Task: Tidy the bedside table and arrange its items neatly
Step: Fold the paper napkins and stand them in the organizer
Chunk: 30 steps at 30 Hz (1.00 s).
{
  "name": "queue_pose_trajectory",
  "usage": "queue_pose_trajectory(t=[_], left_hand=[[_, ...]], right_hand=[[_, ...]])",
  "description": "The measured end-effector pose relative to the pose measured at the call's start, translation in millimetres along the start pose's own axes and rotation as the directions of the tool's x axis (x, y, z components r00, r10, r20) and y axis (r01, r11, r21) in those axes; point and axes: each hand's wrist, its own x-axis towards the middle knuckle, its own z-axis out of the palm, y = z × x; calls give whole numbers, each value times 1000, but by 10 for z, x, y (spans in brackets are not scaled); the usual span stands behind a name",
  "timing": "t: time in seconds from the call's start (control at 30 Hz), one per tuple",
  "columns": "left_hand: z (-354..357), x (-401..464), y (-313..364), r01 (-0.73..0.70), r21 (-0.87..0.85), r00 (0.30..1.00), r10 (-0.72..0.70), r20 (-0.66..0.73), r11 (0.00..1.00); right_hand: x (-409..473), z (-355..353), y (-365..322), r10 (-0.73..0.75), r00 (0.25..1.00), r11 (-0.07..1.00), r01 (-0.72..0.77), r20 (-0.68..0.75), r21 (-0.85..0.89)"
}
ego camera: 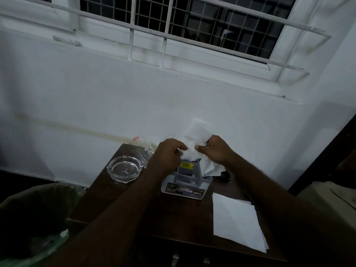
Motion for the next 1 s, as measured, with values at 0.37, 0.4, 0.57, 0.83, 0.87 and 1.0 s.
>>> queue_pose_trajectory(t=[0.37, 0.4, 0.57, 0.83, 0.87, 1.0], left_hand=[[25, -3, 18, 54, 27, 994, -56, 91, 998], [27, -2, 22, 63, 50, 993, -68, 92, 997], [-17, -26, 87, 87, 250, 992, -106, 63, 964], [-55, -55, 70, 173, 107, 981, -180, 67, 979], [-65, -56, 62, 176, 85, 981, -182, 68, 981], [-93, -35, 24, 187, 67, 979, -191, 74, 980]], right_hand=[[-17, 43, 155, 8, 997, 991, -19, -79, -134], [-35, 38, 162, -6, 995, 991, -7, -96, -132], [-72, 34, 150, -23, 1000, 997, 24, 7, -79], [-64, 169, 11, -48, 991, 978, 72, 125, -196], [-52, 169, -11, -28, 991, 977, 55, 134, -206], [-7, 68, -93, 74, 986, 984, -48, 151, -172]])
